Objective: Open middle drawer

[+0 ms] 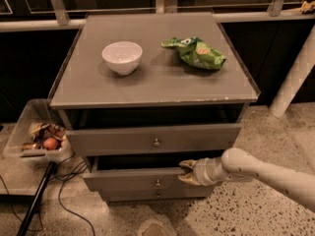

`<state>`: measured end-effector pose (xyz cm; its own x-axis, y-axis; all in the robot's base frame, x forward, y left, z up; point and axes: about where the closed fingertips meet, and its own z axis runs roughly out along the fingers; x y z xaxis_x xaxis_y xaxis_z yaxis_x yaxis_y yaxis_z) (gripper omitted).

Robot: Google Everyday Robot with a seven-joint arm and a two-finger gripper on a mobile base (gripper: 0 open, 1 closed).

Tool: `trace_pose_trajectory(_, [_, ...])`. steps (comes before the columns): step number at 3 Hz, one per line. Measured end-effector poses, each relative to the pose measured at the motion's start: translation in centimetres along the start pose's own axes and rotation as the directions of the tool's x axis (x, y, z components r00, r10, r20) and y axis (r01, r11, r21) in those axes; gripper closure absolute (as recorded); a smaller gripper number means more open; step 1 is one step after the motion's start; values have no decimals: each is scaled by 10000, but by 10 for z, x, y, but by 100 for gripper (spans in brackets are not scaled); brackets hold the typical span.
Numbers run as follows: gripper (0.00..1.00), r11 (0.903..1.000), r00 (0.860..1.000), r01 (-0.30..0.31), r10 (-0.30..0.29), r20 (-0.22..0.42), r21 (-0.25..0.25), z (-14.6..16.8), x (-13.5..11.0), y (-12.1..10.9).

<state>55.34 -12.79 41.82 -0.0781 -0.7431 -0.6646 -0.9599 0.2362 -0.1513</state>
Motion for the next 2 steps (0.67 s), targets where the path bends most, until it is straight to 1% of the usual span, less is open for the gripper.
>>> trace_pose_trajectory(1, [100, 10000, 10000, 0, 0, 0, 0, -2, -2, 0])
trace_pose_trajectory(2, [100, 9999, 9999, -161, 160, 54, 50, -9, 9, 22])
